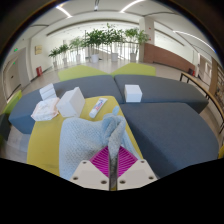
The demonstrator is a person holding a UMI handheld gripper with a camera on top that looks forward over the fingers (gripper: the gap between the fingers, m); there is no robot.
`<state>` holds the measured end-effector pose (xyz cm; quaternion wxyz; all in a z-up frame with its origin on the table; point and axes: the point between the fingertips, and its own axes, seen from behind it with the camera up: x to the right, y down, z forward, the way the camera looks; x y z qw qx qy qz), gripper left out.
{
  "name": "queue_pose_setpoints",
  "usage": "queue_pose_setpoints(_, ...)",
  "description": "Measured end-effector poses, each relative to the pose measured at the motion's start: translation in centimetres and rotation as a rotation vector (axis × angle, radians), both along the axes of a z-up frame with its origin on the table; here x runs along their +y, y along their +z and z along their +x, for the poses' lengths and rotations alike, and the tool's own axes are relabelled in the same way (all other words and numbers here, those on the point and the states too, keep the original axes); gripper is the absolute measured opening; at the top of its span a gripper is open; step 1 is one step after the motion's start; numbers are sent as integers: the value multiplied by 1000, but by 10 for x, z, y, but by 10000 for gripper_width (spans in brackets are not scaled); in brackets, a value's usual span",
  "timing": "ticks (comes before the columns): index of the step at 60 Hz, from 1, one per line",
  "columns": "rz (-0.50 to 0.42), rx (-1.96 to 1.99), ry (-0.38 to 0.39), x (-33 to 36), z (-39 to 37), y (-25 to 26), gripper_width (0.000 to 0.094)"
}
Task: Fold towel
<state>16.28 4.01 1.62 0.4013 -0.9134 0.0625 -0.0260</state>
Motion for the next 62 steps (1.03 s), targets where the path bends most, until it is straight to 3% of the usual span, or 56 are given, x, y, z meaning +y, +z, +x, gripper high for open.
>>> queue_pose_setpoints(3,11,12,0,-2,0,8,176)
queue_pose_setpoints(5,22,11,-5,-5,1,17,300)
queue_pose_setpoints(7,33,-2,-12,-7,3,28,471)
queue_pose_setpoints(8,38,-16,-18,-10,7,33,611)
queue_pose_setpoints(9,40,-31,-16,-13,10,37,646)
queue_pose_setpoints(11,41,-58,-2,-20,13,47,847)
queue_pose_setpoints(12,40,-69,8,-24,13,51,863)
queue_pose_setpoints(15,35,-86,36,-38,12,63,813)
queue_pose_setpoints(27,60,-4,109,-113,-24,110,842)
queue_pose_setpoints(39,157,10,143,-166,-55,144,844)
queue_pose_setpoints(55,227,-46,199,-173,-46,139,844)
queue_pose_setpoints(62,186,2,188,-172,-33,114,833)
